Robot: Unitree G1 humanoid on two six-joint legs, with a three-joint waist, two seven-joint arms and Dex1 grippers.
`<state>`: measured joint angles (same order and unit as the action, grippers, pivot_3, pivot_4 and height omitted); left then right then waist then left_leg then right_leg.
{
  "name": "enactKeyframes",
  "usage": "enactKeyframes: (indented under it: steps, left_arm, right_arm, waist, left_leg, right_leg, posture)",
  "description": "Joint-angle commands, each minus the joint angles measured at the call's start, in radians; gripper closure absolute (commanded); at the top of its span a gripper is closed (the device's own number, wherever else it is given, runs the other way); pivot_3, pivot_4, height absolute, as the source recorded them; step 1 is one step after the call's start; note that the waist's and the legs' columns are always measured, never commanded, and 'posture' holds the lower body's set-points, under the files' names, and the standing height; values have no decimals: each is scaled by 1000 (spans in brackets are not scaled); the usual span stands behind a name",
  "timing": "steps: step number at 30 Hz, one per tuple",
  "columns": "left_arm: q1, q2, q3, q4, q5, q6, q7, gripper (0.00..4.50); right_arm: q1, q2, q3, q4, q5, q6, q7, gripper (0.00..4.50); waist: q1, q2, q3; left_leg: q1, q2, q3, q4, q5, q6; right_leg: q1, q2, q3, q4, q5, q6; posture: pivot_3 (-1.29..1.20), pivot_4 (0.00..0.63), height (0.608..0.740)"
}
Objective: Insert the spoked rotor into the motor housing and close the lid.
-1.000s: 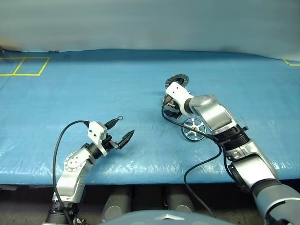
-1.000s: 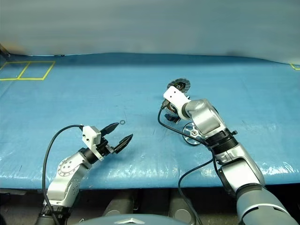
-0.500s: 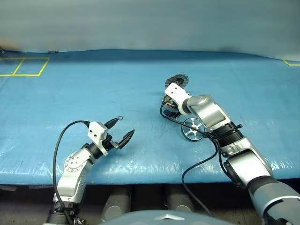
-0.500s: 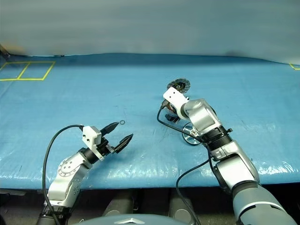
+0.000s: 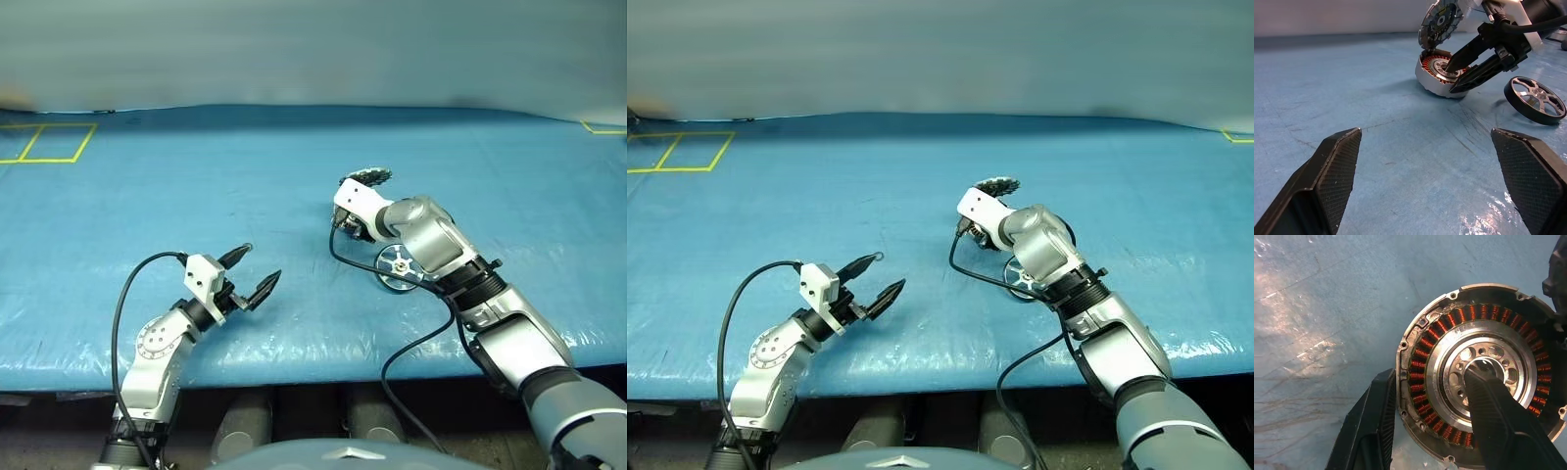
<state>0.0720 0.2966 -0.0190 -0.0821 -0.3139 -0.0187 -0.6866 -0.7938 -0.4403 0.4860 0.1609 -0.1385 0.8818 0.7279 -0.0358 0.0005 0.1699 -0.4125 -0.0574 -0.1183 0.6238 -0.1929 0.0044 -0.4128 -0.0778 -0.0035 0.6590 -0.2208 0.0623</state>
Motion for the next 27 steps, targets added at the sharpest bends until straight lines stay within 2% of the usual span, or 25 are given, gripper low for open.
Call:
enactKeyframes:
  steps: [1, 8, 11, 16, 27]
  left_arm:
    - [3, -4, 4, -10, -7, -23, -3, 0]
    - [-2, -4, 1, -10, -11, -22, -8, 0]
    - [-8, -3, 2, -11, -15, -18, -11, 0]
    - [-11, 2, 5, -9, -16, -15, -20, 0]
    - [-13, -5, -6, -6, -13, -13, -20, 0]
  right_arm:
    - [7, 6, -30, -157, 54, 47, 53, 2637]
    - [63, 8, -9, -408, 120, 181, 65, 2637]
    - [126, -3, 41, -482, 132, 201, 61, 2637]
    - [162, -30, 88, -505, 138, 227, 46, 2637]
    - [126, -78, 146, -493, 154, 247, 50, 2637]
  waist:
    - [-1, 0, 0]
    - [4, 0, 0]
    - [9, 0, 0]
    - [13, 0, 0]
    - [22, 0, 0]
  left_leg:
    - [0, 0, 0, -1, 0, 0]
    - [-2, -1, 0, -2, 0, 0]
    - [-2, -1, -1, -1, 0, 0]
    - [-1, 0, 0, 0, 0, 0]
    - [-2, 0, -1, 2, 0, 0]
  right_leg:
    - [-1, 0, 0, 0, 1, -2]
    - [-2, -1, 0, -1, 2, -4]
    - [-2, -1, 0, -1, 0, -1]
    - [-1, -1, 0, -1, 0, 1]
    - [0, -1, 0, -1, 0, 2]
  posture:
    - [0, 150, 740]
    - [0, 150, 740]
    - [0, 150, 740]
    - [0, 150, 740]
    - [0, 150, 740]
